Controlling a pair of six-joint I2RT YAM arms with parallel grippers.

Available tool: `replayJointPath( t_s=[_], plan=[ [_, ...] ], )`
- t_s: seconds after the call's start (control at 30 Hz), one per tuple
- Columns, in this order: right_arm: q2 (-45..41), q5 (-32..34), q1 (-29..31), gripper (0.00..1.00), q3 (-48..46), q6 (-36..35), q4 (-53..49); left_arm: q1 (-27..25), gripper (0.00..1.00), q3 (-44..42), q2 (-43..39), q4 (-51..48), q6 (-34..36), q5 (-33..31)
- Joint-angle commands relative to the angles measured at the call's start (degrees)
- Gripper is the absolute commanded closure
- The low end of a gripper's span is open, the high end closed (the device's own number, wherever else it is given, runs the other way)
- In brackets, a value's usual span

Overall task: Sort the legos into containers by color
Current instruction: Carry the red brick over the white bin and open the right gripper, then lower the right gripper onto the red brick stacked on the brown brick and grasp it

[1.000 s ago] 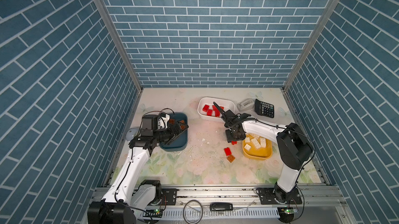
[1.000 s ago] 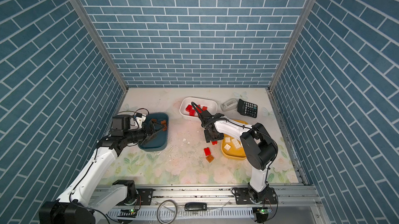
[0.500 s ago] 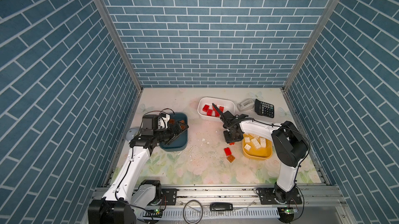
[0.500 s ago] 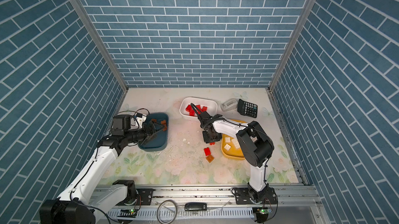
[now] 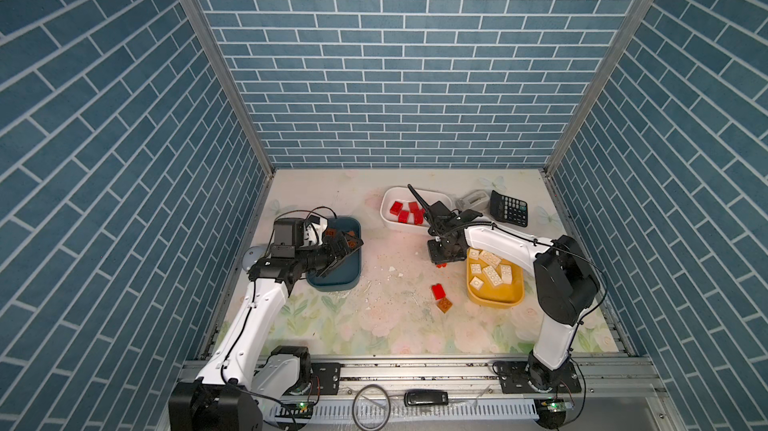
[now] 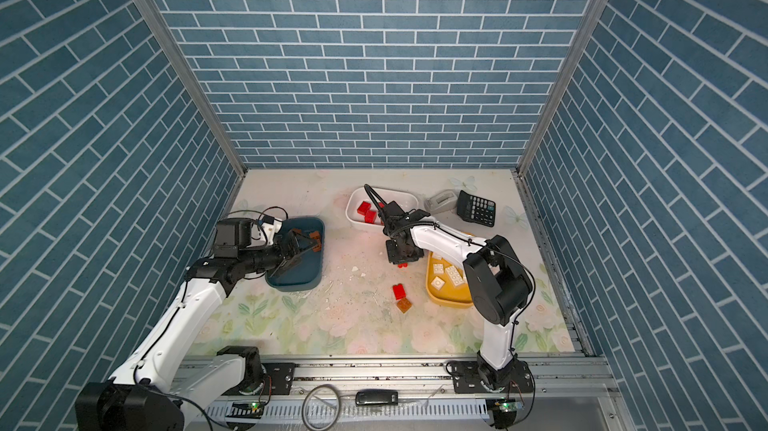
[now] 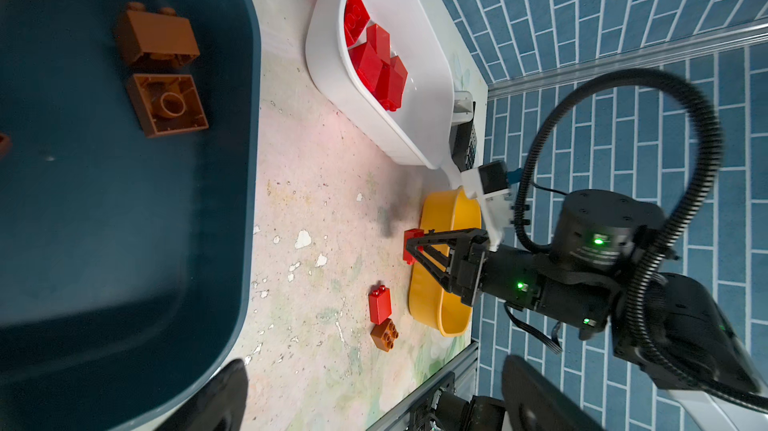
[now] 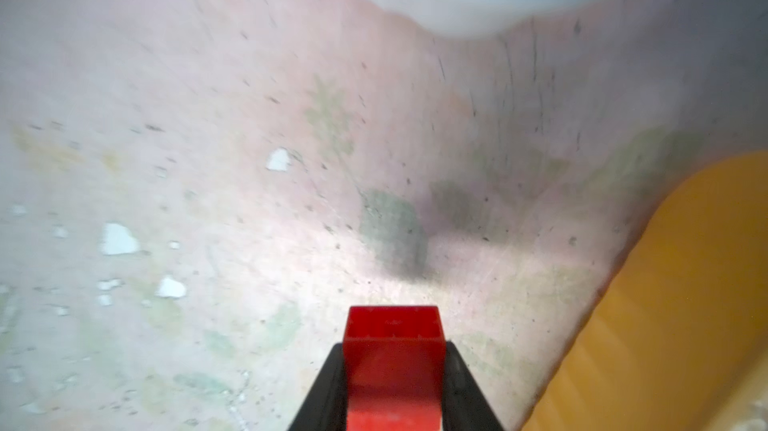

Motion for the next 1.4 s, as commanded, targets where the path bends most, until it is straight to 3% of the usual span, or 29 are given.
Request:
replayJointPath(
  t_s=[0.0,0.27,0.7,0.8,0.9,1.1,1.37],
  plan=[
    [-1.3,0.9,-1.1,0.77,5.1,-1.6,-2.7,-0.3,0.03,1.4,0.7,-0.9,1.3,0.4],
    [5.8,2.6,-6.0,0.76,16.7,-3.0,-1.6,-0.3,0.03,1.8,1.1,-0.7,1.4,0.6],
    [20.4,-0.6,-10.9,0.75,31.8,-6.1,-1.2,-0.3,0.03,1.4,2.1,-1.1,2.0,0.6],
    [24.0,-1.8,-11.1,0.67,34.5,-6.3,-1.4,-0.3,0.03,1.7,2.5,-1.0,2.0,0.6],
    [24.9,-1.7,-11.2,0.52,36.8,-7.0,-3.2,-0.3,0.03,1.9,2.8,-0.8,2.0,0.6],
    [17.6,-3.1,-10.6,0.43,31.4,-6.2,-3.5,-0.3,0.03,1.5,3.2,0.1,1.7,0.7],
    [0.6,-4.0,-3.8,0.42,10.9,-0.3,-2.9,-0.3,0.03,0.6,3.0,1.0,1.6,1.3]
  ],
)
